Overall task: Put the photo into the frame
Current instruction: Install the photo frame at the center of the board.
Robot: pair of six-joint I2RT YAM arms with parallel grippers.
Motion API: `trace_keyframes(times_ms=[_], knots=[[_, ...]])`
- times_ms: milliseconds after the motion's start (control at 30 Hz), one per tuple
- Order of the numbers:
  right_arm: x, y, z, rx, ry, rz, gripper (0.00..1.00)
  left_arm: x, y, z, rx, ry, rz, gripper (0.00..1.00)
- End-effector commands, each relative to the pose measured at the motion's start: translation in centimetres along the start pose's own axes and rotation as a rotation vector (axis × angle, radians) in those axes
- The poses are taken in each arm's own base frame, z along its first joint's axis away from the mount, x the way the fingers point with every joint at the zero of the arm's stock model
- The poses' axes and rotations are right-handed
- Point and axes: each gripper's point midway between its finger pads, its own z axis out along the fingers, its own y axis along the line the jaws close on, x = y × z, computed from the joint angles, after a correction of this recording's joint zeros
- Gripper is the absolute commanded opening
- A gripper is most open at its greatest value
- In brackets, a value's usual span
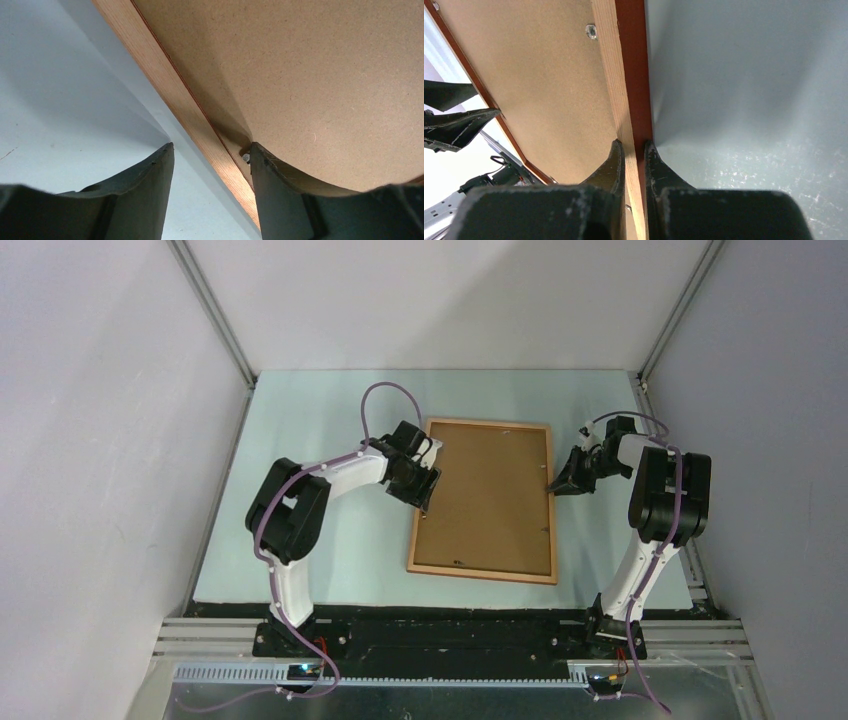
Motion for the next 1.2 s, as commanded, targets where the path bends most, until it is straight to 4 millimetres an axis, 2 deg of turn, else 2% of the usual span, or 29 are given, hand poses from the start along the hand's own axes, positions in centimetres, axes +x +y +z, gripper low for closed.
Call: trace_keyframes(times_ms=[0,400,700,1167], knots=[[-0.6,-1.4,0.1,0.012,-0.028,0.049,0.00,2.2,0.0,0.8,0.000,0.058,0.024,0.62],[-0.7,-1.4,-0.1,0.011,-0.033,0.050,0.00,2.9,-0.1,0.2,0.004,0.078,0.111,0.55],[-0.8,-1.5,0.0,0.009,-0.033,0.054,0.00,4.4,0.6,-0.3,-0.021,0.107,0.157,0.53],[-0.8,-1.4,-0.5,0.010,-0.040,0.053,0.00,4.6,0.8,-0.9,-0.030,0.104,0.172,0.52]])
